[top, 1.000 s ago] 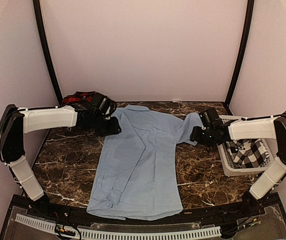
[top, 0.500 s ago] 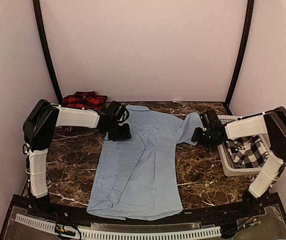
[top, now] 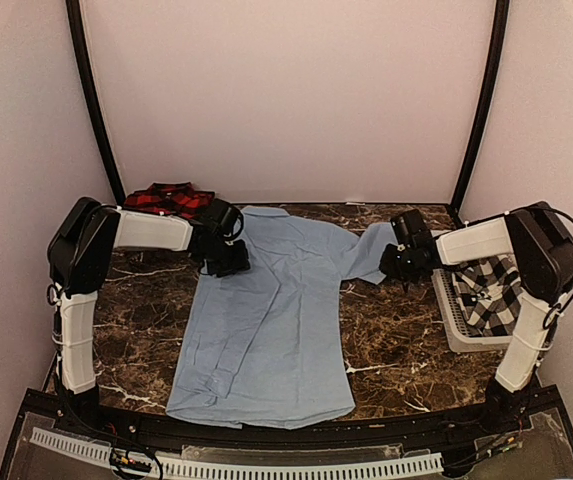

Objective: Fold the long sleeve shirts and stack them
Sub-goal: Move the 1/3-folded shirt to the center of the board, then pick up the 1/3-folded shirt from the center of the board.

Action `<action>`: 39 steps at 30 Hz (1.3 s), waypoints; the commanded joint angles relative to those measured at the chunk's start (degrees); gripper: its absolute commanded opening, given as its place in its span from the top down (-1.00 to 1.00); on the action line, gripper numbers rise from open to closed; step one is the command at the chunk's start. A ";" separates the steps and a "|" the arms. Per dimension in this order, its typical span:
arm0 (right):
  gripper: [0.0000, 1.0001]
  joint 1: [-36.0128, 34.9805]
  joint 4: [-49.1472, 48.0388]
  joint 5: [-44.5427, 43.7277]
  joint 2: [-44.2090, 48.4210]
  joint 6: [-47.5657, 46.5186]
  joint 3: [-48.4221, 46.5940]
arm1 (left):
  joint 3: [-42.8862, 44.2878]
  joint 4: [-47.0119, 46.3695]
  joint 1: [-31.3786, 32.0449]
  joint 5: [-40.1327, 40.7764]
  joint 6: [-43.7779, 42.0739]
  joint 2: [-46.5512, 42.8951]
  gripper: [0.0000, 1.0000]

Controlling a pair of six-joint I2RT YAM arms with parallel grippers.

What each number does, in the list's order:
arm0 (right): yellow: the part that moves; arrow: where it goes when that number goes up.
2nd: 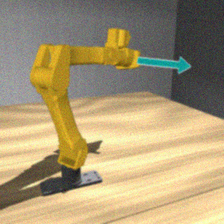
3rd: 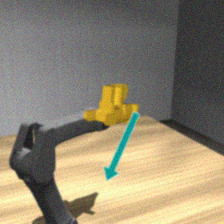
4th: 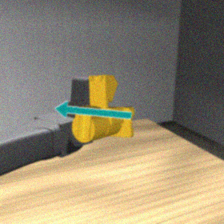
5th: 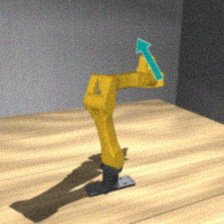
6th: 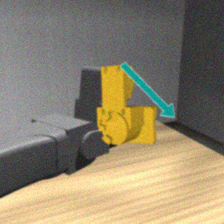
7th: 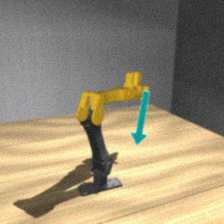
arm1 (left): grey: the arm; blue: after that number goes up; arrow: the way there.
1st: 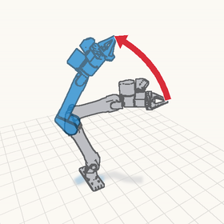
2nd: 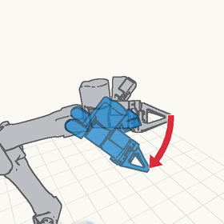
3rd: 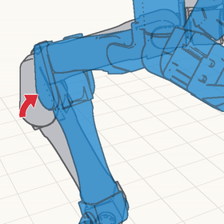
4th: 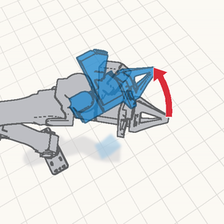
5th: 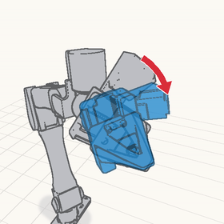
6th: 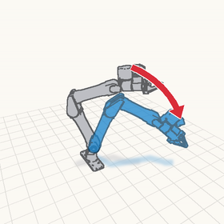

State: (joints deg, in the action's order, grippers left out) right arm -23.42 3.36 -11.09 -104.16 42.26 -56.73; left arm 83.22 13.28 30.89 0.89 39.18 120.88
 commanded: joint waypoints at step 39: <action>0.08 -22.62 16.31 4.48 0.94 -31.22 -20.46 | 4.61 4.60 -1.11 -7.78 -3.57 -5.75 0.17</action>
State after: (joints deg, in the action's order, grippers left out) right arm -47.33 20.78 -9.45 -106.30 8.01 -79.40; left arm 86.26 15.16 29.80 -5.89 37.26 121.43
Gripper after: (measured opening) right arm 0.374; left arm 0.413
